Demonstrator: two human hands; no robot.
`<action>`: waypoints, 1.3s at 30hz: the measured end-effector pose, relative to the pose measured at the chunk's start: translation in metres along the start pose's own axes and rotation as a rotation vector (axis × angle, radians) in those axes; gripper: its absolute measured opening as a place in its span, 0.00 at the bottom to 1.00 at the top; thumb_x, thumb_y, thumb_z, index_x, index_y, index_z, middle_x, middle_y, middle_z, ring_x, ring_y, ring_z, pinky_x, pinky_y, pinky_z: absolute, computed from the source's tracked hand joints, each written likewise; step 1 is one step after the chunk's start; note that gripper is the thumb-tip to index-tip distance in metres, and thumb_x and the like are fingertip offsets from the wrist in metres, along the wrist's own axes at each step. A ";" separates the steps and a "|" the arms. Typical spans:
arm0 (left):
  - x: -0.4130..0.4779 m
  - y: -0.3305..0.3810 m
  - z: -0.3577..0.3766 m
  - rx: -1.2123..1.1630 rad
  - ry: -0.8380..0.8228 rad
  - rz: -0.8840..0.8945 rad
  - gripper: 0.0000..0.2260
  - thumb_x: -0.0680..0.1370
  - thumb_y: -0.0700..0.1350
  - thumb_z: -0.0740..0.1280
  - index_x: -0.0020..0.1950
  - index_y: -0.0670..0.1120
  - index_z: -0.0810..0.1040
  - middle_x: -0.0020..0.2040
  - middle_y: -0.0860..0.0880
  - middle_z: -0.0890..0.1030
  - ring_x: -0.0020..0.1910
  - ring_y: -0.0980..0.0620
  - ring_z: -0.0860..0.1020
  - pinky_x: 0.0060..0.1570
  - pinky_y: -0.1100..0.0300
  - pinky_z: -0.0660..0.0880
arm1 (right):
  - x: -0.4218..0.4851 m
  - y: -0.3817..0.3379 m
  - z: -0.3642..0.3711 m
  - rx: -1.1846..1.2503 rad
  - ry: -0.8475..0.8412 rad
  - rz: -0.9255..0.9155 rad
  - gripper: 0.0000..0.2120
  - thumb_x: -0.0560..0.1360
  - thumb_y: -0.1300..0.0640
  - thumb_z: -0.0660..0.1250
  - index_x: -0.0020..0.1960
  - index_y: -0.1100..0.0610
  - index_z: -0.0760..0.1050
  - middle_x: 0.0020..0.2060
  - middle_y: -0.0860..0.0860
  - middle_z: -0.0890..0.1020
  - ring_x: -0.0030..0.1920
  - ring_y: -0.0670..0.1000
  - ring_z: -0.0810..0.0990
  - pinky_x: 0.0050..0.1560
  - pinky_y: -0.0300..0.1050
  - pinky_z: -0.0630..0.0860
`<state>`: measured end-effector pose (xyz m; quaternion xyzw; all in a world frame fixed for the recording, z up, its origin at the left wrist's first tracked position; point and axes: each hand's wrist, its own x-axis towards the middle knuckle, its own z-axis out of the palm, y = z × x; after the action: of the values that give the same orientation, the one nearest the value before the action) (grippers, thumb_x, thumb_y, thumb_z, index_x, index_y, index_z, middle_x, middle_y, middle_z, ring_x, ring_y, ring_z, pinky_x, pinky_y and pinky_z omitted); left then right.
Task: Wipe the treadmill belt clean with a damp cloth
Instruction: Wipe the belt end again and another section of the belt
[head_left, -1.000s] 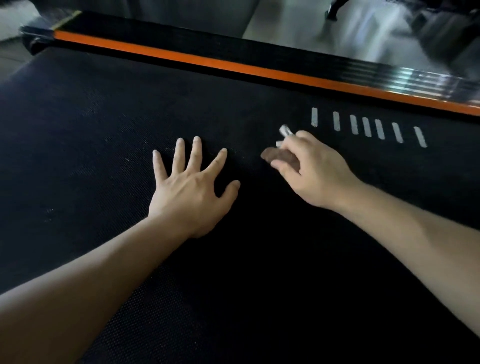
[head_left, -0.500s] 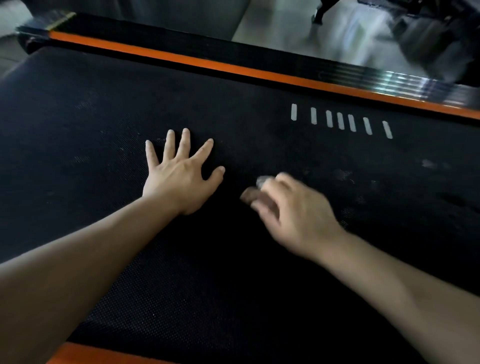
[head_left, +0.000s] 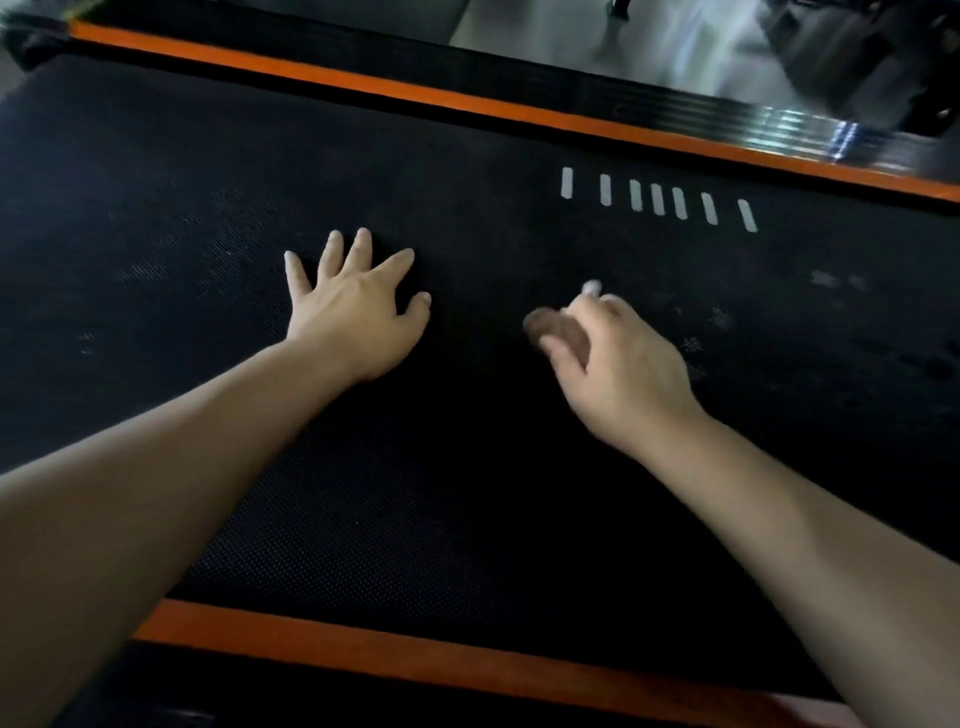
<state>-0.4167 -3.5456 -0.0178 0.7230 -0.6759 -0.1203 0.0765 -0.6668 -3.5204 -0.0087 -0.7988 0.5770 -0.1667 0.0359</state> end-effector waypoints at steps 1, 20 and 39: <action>-0.006 0.007 0.001 -0.005 0.015 0.028 0.28 0.83 0.62 0.56 0.82 0.56 0.61 0.85 0.43 0.52 0.84 0.42 0.45 0.78 0.34 0.38 | -0.004 -0.002 0.002 0.005 0.009 0.024 0.13 0.80 0.43 0.62 0.54 0.53 0.72 0.52 0.49 0.75 0.47 0.54 0.79 0.36 0.46 0.70; -0.039 0.045 0.029 0.090 0.004 0.081 0.30 0.82 0.64 0.50 0.83 0.57 0.52 0.85 0.42 0.46 0.83 0.40 0.40 0.76 0.30 0.38 | -0.024 0.012 -0.004 0.083 -0.038 -0.331 0.18 0.77 0.40 0.59 0.55 0.53 0.76 0.48 0.50 0.78 0.44 0.54 0.81 0.34 0.49 0.78; -0.021 0.064 0.018 0.022 -0.009 0.098 0.28 0.81 0.63 0.51 0.81 0.57 0.58 0.85 0.45 0.50 0.83 0.43 0.38 0.73 0.28 0.32 | 0.088 0.061 0.009 -0.048 0.075 0.006 0.11 0.81 0.45 0.63 0.53 0.53 0.72 0.49 0.49 0.76 0.42 0.51 0.76 0.36 0.45 0.71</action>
<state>-0.4847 -3.5289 -0.0163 0.6893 -0.7122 -0.1120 0.0713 -0.6951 -3.6239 -0.0132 -0.7909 0.5841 -0.1824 -0.0046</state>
